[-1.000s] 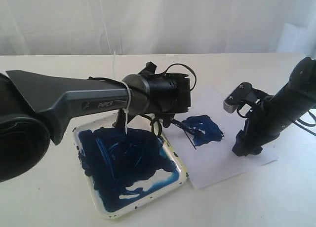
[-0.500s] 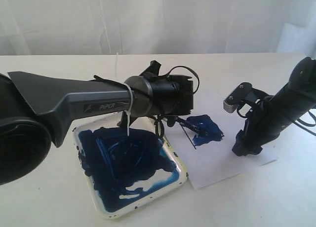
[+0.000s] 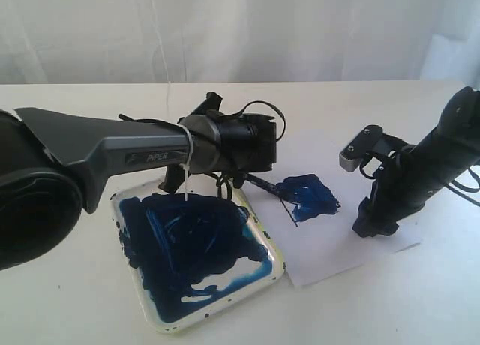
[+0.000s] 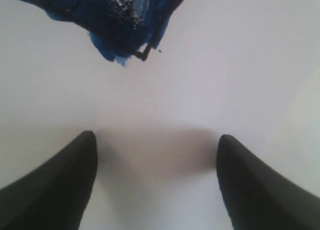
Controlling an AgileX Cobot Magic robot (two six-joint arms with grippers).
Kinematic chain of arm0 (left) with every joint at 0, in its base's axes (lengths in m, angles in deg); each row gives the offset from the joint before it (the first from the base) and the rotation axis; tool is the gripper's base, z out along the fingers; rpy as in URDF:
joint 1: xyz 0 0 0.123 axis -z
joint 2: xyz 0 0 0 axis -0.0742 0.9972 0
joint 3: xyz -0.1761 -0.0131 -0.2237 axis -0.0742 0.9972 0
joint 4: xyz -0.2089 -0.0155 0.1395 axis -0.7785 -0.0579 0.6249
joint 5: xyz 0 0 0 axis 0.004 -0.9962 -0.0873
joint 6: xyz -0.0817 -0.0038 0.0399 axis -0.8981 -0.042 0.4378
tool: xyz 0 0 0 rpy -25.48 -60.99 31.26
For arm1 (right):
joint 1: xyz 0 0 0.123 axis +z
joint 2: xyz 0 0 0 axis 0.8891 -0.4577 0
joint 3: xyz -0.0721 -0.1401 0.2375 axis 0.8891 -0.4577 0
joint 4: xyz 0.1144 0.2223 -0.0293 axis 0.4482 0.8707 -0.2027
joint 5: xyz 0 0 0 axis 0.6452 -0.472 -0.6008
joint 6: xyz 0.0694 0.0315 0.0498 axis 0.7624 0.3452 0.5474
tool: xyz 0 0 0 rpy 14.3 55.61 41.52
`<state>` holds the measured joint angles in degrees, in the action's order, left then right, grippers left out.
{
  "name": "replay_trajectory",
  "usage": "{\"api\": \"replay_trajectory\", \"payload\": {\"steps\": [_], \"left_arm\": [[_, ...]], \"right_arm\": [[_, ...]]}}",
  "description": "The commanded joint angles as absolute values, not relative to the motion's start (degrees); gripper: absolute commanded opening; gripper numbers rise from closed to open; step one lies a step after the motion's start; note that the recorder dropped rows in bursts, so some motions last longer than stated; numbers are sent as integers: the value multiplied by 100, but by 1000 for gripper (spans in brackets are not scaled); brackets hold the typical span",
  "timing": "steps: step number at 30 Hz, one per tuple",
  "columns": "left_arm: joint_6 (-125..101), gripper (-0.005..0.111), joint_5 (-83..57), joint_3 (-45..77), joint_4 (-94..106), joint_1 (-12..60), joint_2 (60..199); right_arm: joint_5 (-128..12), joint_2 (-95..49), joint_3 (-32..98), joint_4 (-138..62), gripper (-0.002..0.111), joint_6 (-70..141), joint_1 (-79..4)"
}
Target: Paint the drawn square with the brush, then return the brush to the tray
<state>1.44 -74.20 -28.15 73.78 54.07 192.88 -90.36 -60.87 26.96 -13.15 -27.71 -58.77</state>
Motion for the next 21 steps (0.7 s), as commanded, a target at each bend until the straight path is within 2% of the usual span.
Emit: {"api": "replay_trajectory", "payload": {"steps": [1,11,21], "left_arm": [[-75,0,-7500,-2789,7723,5438,19270],[-109,0,-7271,-2789,7710,5823,19270],[72,0,-7287,-2789,7753,5572,19280]], "right_arm": [[-9014,-6198,2664,-1399,63,-2765,-5881],[-8990,-6198,2664,-1399,63,-2765,-5881],[-8990,-6198,2664,-1399,63,-2765,-5881]]}}
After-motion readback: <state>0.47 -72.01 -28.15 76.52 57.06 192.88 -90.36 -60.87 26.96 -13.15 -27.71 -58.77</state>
